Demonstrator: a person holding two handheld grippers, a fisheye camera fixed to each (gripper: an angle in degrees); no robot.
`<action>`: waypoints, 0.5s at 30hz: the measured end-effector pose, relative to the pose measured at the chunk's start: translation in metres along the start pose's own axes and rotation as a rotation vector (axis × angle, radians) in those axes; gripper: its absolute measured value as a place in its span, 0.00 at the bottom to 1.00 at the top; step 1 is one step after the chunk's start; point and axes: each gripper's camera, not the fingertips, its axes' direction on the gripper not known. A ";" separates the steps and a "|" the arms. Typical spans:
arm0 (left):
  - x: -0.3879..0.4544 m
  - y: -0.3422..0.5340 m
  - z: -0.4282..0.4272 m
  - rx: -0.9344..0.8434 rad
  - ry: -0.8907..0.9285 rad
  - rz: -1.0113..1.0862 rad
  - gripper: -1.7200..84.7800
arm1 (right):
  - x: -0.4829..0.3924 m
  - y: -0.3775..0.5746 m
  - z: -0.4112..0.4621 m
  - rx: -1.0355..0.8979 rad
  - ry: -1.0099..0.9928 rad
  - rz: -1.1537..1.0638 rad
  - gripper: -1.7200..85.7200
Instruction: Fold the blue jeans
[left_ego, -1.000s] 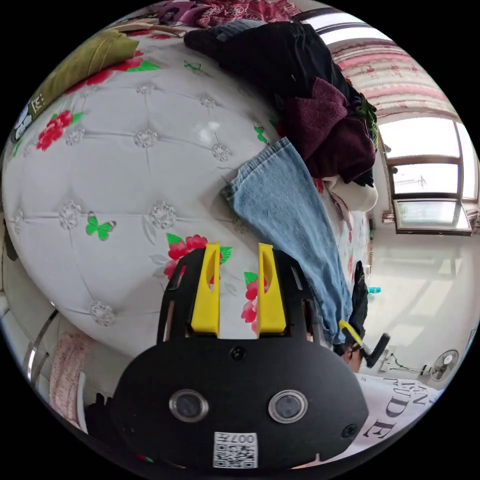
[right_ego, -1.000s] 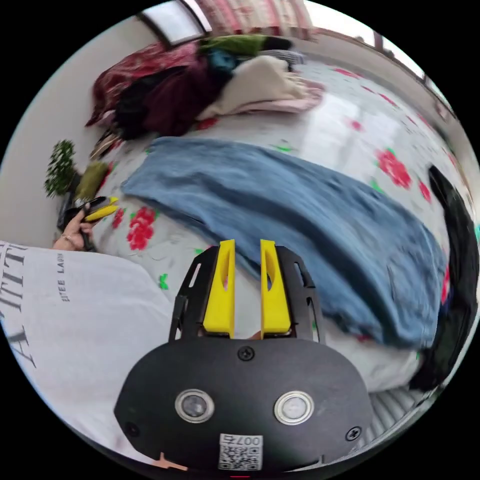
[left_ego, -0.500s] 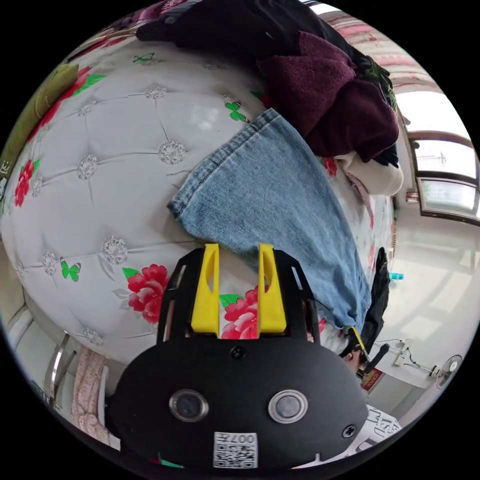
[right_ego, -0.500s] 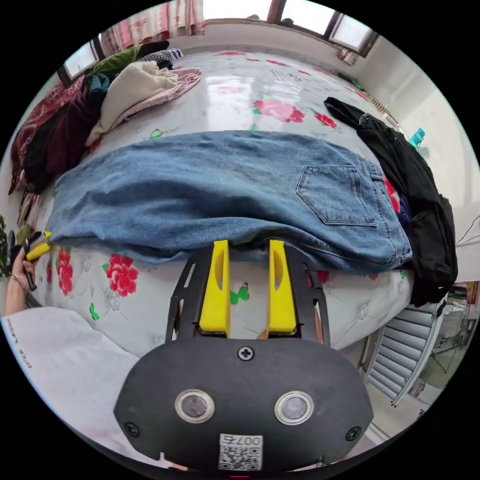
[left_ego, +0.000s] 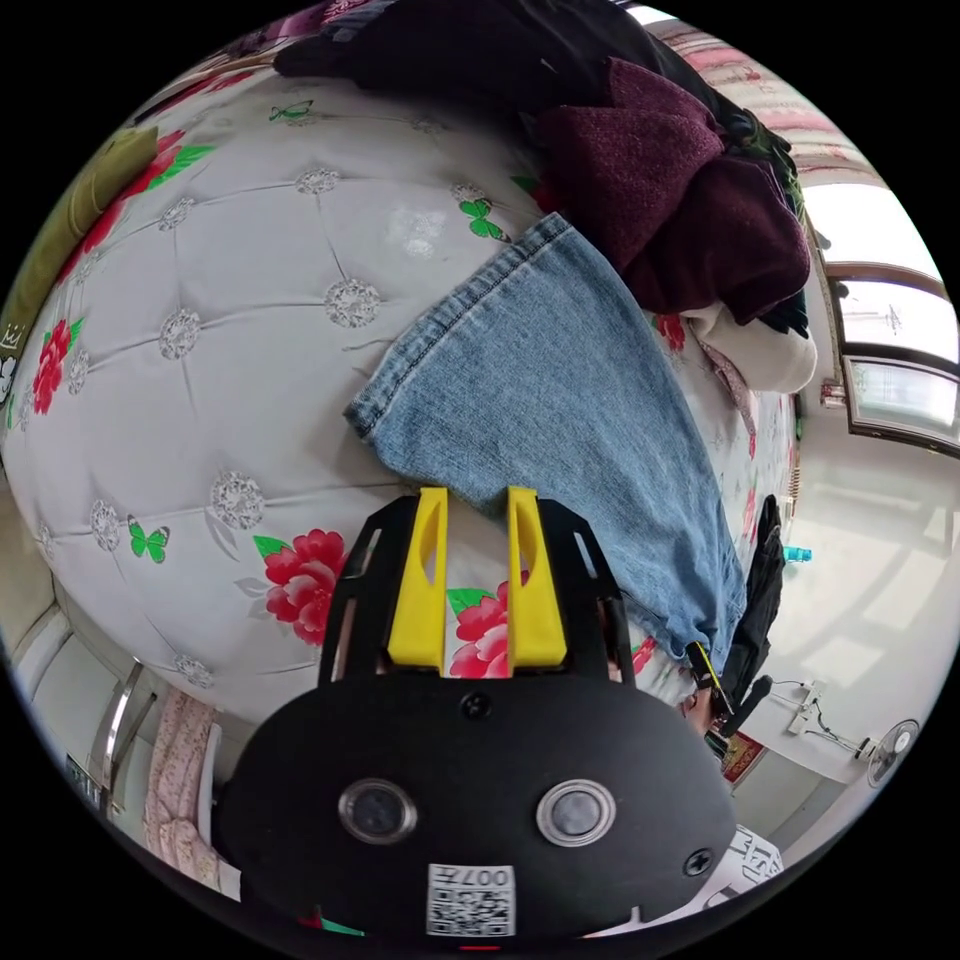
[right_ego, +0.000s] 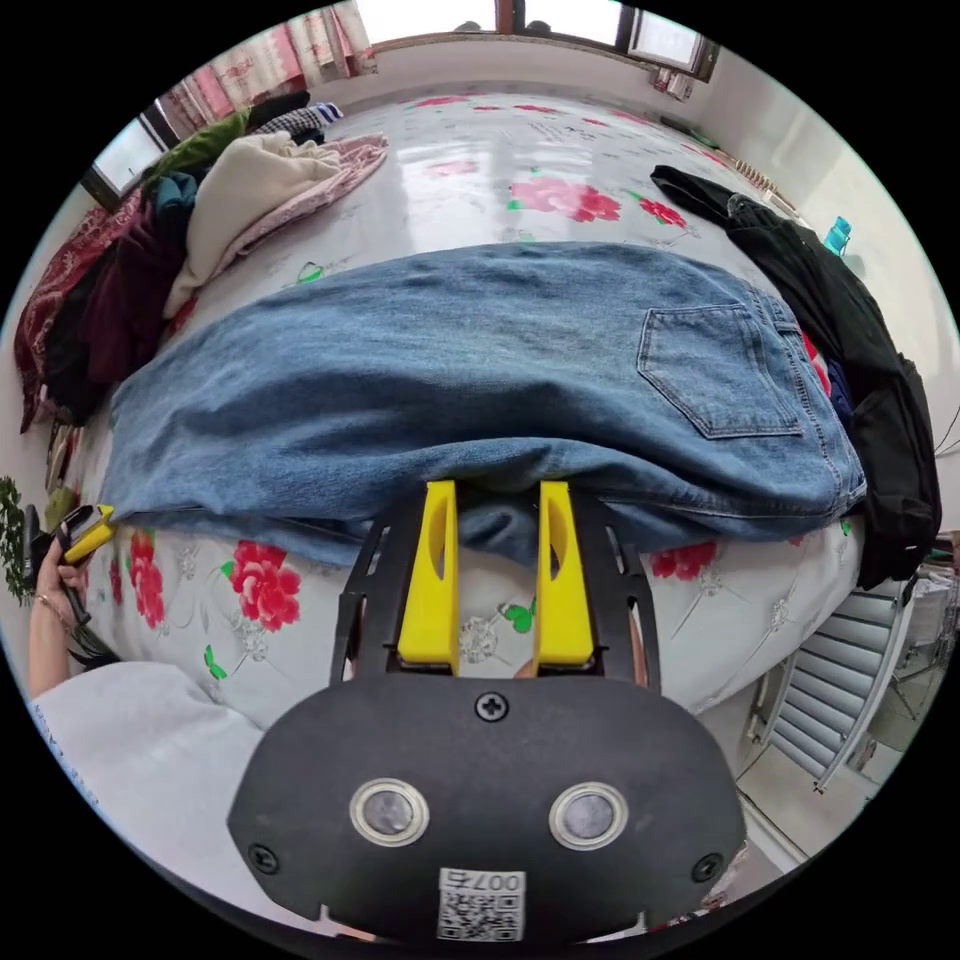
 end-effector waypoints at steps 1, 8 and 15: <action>-0.001 -0.002 0.000 -0.004 0.001 -0.006 0.12 | -0.004 0.000 -0.003 0.008 0.013 -0.039 0.11; -0.014 -0.011 0.000 -0.005 0.015 -0.051 0.09 | 0.036 0.037 -0.040 0.040 -0.091 -0.057 0.03; -0.016 -0.016 -0.001 0.007 -0.005 -0.032 0.08 | 0.046 0.102 -0.088 0.111 -0.089 0.047 0.03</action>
